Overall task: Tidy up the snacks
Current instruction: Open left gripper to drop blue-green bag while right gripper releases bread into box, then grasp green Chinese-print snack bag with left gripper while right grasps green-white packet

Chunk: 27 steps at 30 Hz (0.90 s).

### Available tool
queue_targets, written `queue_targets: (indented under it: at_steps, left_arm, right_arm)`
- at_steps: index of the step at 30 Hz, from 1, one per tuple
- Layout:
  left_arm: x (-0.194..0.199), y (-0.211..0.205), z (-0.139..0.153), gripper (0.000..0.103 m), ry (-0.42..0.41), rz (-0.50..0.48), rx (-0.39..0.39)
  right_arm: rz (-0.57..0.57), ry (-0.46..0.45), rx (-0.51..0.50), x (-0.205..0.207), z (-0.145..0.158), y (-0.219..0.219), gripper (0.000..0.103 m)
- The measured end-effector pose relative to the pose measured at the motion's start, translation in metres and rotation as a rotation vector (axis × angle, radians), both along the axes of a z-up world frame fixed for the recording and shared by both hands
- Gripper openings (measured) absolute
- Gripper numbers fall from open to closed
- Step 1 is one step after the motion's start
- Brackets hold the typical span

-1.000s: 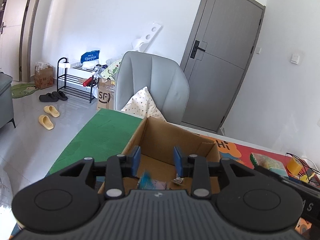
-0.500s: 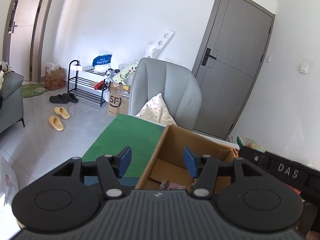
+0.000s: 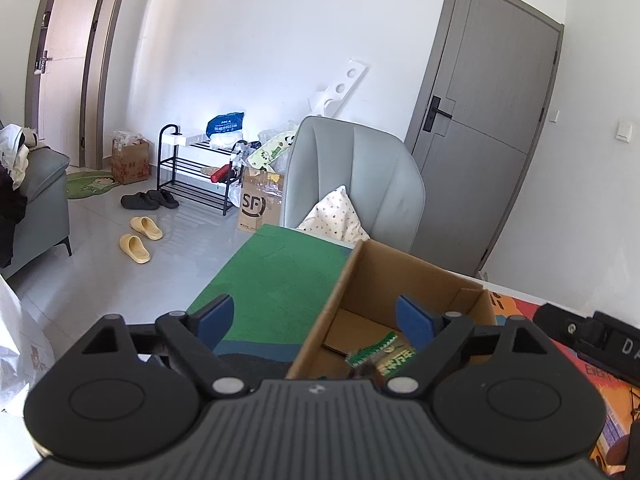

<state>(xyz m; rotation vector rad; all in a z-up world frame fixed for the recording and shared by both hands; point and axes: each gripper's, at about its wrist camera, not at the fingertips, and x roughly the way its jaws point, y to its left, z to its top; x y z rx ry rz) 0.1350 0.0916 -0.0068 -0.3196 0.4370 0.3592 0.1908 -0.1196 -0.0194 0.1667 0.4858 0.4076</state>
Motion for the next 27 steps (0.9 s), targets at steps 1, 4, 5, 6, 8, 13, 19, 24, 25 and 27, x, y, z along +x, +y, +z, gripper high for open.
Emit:
queue_targets:
  at_steps: [1, 4, 5, 6, 8, 13, 19, 24, 25, 27]
  left_arm:
    - [0.0, -0.003, 0.0, 0.09, -0.002, -0.004, 0.001]
    - [-0.002, -0.013, 0.0, 0.092, -0.003, -0.021, 0.01]
    - [-0.003, -0.017, -0.001, 0.093, -0.001, -0.03, 0.012]
    - [-0.004, -0.021, -0.002, 0.093, 0.002, -0.038, 0.014]
    - [-0.004, -0.028, -0.004, 0.094, 0.008, -0.051, 0.016]
    - [-0.007, -0.047, -0.007, 0.095, 0.019, -0.085, 0.022]
    - [-0.012, -0.078, -0.006, 0.095, 0.014, -0.154, 0.039]
    - [-0.015, -0.104, -0.002, 0.095, -0.008, -0.205, 0.041]
    - [-0.015, -0.109, -0.003, 0.095, -0.008, -0.218, 0.04]
    - [-0.014, -0.119, -0.004, 0.095, -0.007, -0.244, 0.042]
  right_arm:
    - [-0.007, 0.004, 0.002, -0.001, -0.001, -0.005, 0.084]
    - [-0.032, 0.014, 0.007, -0.004, -0.005, -0.019, 0.084]
    - [-0.041, 0.015, 0.008, -0.006, -0.006, -0.025, 0.084]
    - [-0.05, 0.019, 0.009, -0.007, -0.006, -0.03, 0.084]
    - [-0.067, 0.022, 0.015, -0.011, -0.008, -0.042, 0.086]
    - [-0.113, 0.026, 0.005, -0.02, -0.01, -0.07, 0.092]
    - [-0.167, 0.033, -0.016, -0.033, -0.017, -0.104, 0.092]
    - [-0.205, 0.038, -0.027, -0.041, -0.023, -0.128, 0.092]
    - [-0.213, 0.039, -0.025, -0.042, -0.025, -0.132, 0.091]
    - [-0.222, 0.041, -0.025, -0.043, -0.027, -0.14, 0.089]
